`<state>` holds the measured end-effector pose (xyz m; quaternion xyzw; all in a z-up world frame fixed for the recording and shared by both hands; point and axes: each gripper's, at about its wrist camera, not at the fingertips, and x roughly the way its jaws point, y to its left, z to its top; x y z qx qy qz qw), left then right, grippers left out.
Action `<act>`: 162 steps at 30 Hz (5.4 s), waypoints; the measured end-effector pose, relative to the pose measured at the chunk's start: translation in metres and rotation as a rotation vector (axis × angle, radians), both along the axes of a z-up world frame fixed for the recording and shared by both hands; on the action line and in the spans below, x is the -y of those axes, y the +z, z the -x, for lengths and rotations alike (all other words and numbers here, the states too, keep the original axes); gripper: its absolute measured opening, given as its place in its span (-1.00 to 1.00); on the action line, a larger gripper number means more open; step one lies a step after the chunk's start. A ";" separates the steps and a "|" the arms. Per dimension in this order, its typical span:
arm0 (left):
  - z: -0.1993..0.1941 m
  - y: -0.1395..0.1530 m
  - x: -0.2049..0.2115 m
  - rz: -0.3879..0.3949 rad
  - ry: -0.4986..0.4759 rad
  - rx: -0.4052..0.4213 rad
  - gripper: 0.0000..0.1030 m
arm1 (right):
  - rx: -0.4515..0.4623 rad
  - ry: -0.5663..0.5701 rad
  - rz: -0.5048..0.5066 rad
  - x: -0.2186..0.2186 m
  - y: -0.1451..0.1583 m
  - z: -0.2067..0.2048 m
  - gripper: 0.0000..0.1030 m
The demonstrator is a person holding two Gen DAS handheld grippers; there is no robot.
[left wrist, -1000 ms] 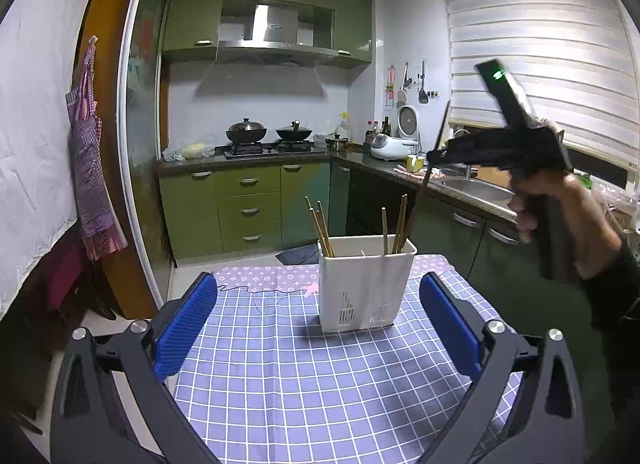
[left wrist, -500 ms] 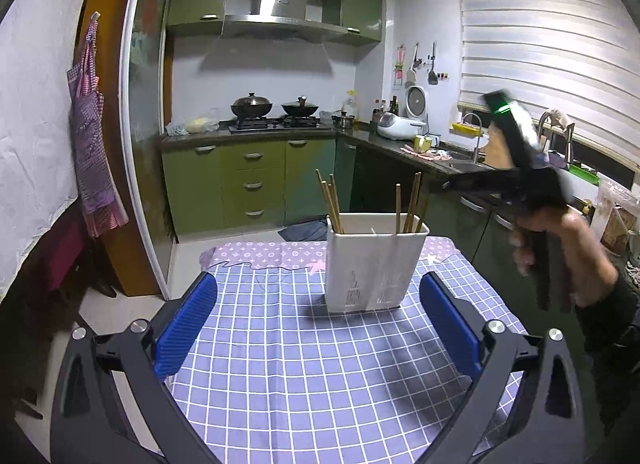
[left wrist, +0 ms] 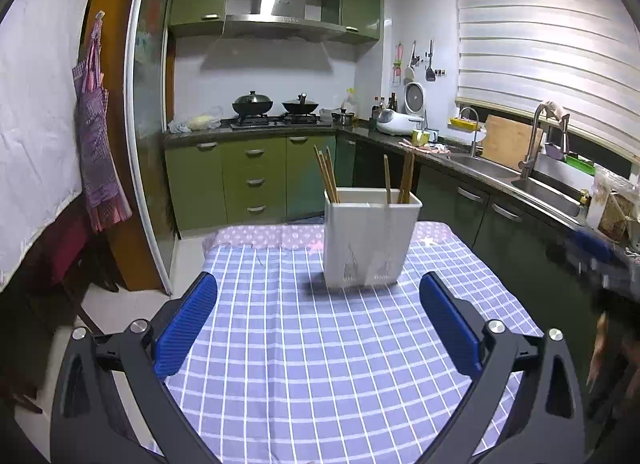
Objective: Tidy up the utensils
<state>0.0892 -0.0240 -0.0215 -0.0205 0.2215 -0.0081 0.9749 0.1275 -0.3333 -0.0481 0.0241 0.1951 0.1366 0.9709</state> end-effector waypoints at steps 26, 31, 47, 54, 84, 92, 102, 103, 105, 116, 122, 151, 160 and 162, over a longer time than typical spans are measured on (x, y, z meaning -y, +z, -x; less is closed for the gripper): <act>0.101 0.017 -0.004 -0.005 0.037 0.035 0.87 | 0.105 0.014 0.015 -0.001 0.027 0.128 0.91; 0.097 0.016 -0.002 -0.016 0.043 0.023 0.87 | 0.098 0.025 0.023 -0.006 0.025 0.124 0.91; 0.096 0.011 -0.005 -0.002 0.052 0.003 0.87 | 0.094 0.027 0.041 -0.013 0.017 0.120 0.91; 0.098 0.012 -0.008 0.006 0.052 0.001 0.87 | 0.092 0.032 0.043 -0.014 0.016 0.120 0.91; 0.098 0.008 -0.004 -0.003 0.040 -0.004 0.87 | 0.082 0.038 0.045 -0.015 0.012 0.117 0.91; 0.098 0.008 -0.005 -0.001 0.037 -0.006 0.87 | 0.081 0.038 0.046 -0.014 0.011 0.116 0.91; 0.099 0.009 -0.004 -0.004 0.024 -0.008 0.87 | 0.078 0.042 0.045 -0.013 0.009 0.115 0.91; 0.099 0.009 -0.003 -0.007 0.027 -0.008 0.87 | 0.077 0.042 0.045 -0.013 0.009 0.115 0.91; 0.099 0.009 -0.004 -0.009 0.027 -0.008 0.87 | 0.076 0.043 0.046 -0.013 0.008 0.115 0.91; 0.099 0.009 0.001 -0.021 0.031 -0.008 0.87 | 0.070 0.050 0.050 -0.011 0.004 0.111 0.91; 0.098 0.009 0.004 -0.026 0.038 -0.009 0.87 | 0.067 0.055 0.054 -0.012 0.004 0.110 0.91; 0.088 0.004 0.009 -0.034 0.018 -0.060 0.87 | 0.055 0.065 0.064 -0.012 -0.001 0.110 0.91; 0.084 0.002 0.011 -0.003 -0.026 -0.058 0.87 | 0.047 0.069 0.067 -0.011 -0.003 0.107 0.91; 0.084 0.001 0.013 -0.029 -0.009 -0.054 0.87 | 0.044 0.069 0.067 -0.009 -0.003 0.106 0.91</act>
